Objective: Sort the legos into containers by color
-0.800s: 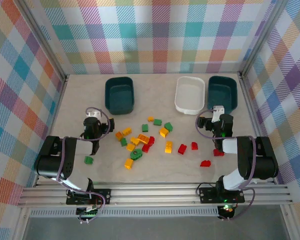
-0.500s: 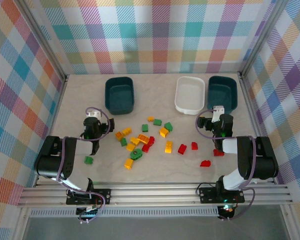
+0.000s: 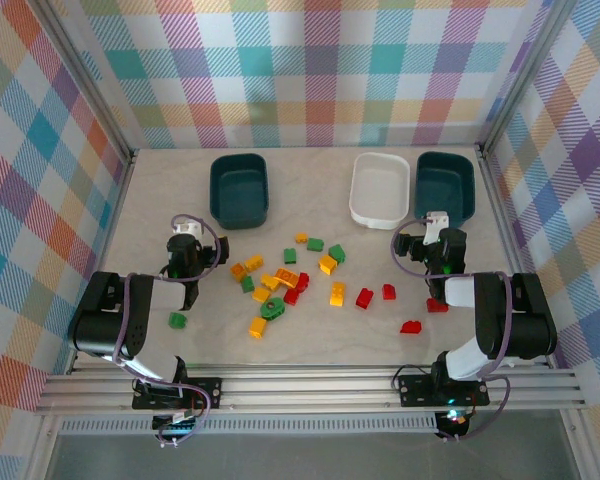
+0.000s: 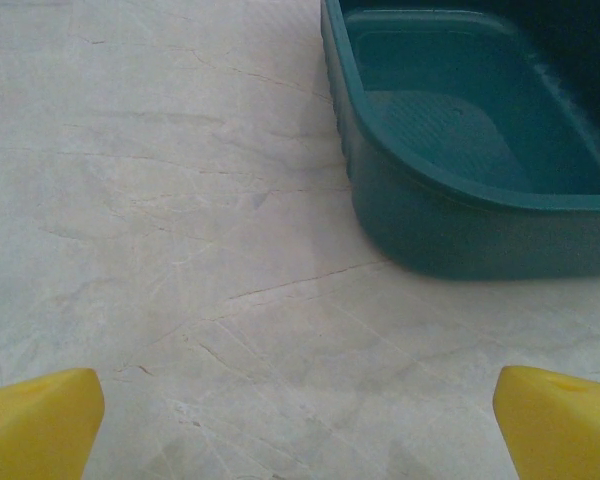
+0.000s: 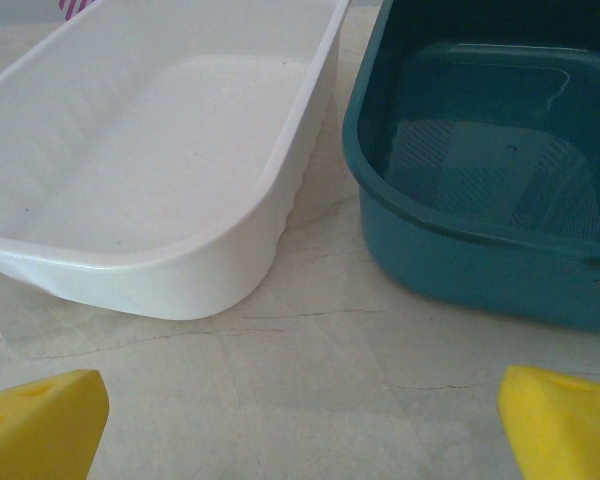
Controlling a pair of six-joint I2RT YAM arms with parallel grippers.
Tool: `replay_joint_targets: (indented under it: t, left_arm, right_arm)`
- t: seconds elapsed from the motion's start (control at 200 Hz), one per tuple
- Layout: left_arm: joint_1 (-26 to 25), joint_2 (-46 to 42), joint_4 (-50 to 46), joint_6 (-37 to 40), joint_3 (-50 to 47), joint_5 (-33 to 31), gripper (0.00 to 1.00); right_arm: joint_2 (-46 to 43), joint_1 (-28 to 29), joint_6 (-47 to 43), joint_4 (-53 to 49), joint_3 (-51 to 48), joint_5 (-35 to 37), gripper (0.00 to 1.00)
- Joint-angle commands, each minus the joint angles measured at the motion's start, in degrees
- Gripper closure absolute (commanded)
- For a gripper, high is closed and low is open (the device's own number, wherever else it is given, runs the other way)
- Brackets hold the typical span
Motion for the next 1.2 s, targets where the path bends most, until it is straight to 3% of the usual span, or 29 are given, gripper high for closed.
replay_joint_targets:
  t: [0.0, 0.94, 0.975, 1.04, 1.08, 1.2]
  left_arm:
    - [0.77, 0.44, 2.16, 0.78, 1.14, 0.92, 0.0]
    - [0.84, 0.12, 2.63, 0.48, 0.99, 0.49, 0.0]
    - [0.84, -1.33, -0.78, 0.17, 2.2, -0.14, 0.0]
    - [0.79, -5.94, -11.37, 0.45, 6.2, 0.4, 0.0]
    - [0.8, -8.63, -16.46, 0.91, 8.48, 1.24, 0.0]
    - [0.31, -20.21, -19.38, -1.63, 8.96, 3.44, 0.0]
  right_arm:
    - [0.56, 0.36, 0.54, 2.13, 1.19, -1.27, 0.0]
    - [0.54, 0.27, 1.02, 2.32, 1.1, 0.0, 0.0]
    - [0.28, 0.28, 1.17, 2.43, 1.1, 0.37, 0.0]
    - [-2.43, 0.78, 1.32, -2.99, 3.28, 2.4, 0.0]
    - [-5.22, 1.63, 0.96, -12.05, 6.45, 4.22, 0.0]
    - [-12.57, 4.86, 4.56, -31.38, 17.37, 8.54, 0.0]
